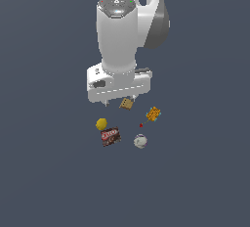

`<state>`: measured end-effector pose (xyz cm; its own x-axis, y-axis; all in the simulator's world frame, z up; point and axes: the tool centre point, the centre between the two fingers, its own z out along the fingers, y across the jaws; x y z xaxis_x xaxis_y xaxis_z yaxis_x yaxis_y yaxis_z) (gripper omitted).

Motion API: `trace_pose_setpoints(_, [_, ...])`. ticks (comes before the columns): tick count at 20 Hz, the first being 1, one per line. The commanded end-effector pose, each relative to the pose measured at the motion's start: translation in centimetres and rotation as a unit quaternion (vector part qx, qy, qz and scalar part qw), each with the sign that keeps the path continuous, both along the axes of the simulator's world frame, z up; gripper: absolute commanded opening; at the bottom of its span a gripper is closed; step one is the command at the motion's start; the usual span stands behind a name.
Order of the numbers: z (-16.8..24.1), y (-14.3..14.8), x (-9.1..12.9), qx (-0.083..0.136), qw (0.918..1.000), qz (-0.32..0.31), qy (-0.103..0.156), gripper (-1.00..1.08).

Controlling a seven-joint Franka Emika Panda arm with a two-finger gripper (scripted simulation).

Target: Pick up a designated object from a clutter of objects.

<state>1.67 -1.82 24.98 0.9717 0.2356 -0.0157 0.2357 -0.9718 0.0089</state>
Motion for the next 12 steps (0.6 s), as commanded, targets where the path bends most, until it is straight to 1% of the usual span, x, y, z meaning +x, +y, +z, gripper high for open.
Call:
trace_pose_setpoints(1, [-2.1,-1.2,0.1,0.003,0.9998,0.017,0.000,1.00])
trace_pose_setpoints(6, [-6.3,-3.6,-0.1,0.007,0.9985,0.054,-0.002,1.00])
trace_pose_setpoints(12, [-11.2,-6.5,-0.9,0.009,0.9954,0.095,-0.004,1.00])
